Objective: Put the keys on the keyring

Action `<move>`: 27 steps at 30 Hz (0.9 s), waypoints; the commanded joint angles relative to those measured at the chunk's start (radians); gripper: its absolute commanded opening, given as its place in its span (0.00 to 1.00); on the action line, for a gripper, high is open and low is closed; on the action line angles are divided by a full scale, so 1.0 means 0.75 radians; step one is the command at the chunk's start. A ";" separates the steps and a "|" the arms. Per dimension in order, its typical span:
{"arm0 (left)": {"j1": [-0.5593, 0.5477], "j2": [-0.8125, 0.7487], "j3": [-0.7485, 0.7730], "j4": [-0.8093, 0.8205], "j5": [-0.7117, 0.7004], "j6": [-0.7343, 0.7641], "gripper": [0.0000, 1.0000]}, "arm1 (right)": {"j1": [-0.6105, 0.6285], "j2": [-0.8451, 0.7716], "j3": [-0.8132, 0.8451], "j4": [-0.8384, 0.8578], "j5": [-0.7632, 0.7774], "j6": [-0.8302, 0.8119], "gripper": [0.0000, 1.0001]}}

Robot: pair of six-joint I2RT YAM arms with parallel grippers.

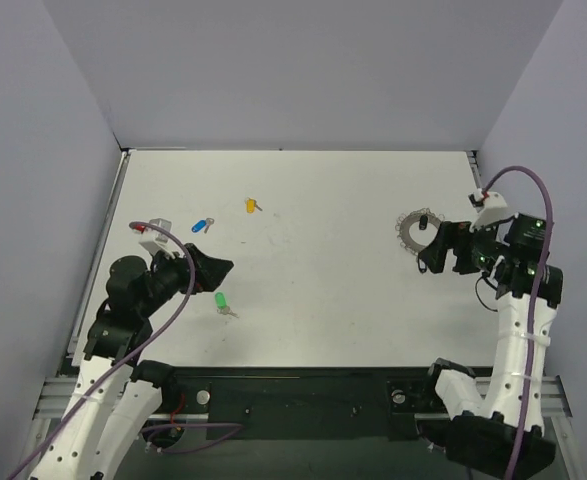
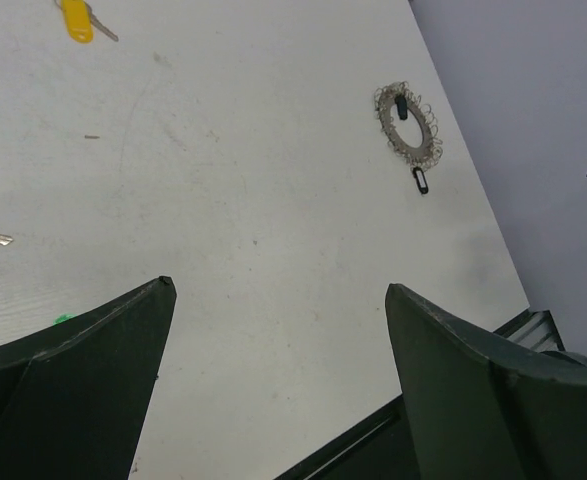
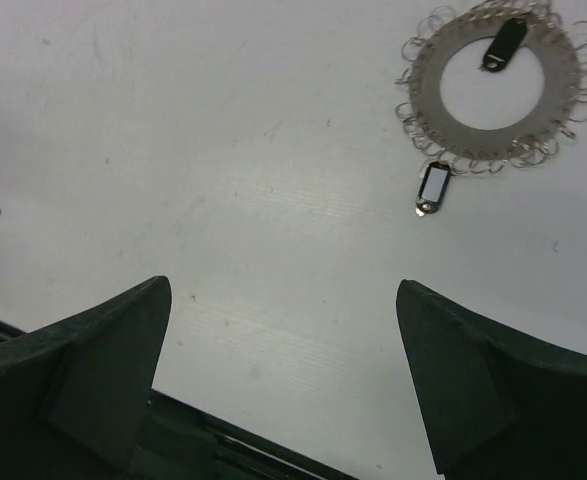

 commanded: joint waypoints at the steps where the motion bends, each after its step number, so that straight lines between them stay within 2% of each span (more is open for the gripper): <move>1: 0.006 0.092 0.088 0.025 0.057 0.125 0.97 | 0.235 0.161 0.072 -0.142 0.035 -0.305 0.89; 4: 0.006 0.147 0.080 0.007 0.024 0.199 0.97 | 0.375 0.241 0.092 -0.109 0.274 -0.346 0.88; 6: 0.004 0.159 0.060 0.005 0.004 0.223 0.97 | 0.412 0.325 0.117 -0.089 0.344 -0.325 0.88; 15: 0.008 0.100 -0.069 -0.038 -0.082 0.279 0.97 | 0.444 0.794 0.362 -0.052 0.491 -0.203 0.80; 19: 0.010 0.114 -0.075 -0.034 -0.080 0.277 0.99 | 0.481 0.900 0.416 -0.111 0.400 -0.204 0.78; 22: 0.012 0.157 -0.093 -0.014 -0.050 0.220 0.99 | 0.483 0.880 0.377 -0.109 0.267 -0.209 0.78; 25: 0.010 0.220 -0.126 0.025 -0.023 0.079 1.00 | 0.481 0.827 0.297 -0.062 0.154 -0.188 0.77; 26: 0.008 0.235 -0.144 0.035 -0.029 0.056 0.93 | 0.479 0.794 0.256 -0.044 0.140 -0.184 0.77; 27: 0.006 0.263 -0.149 0.033 -0.058 0.011 0.91 | 0.477 0.772 0.230 -0.011 0.105 -0.170 0.78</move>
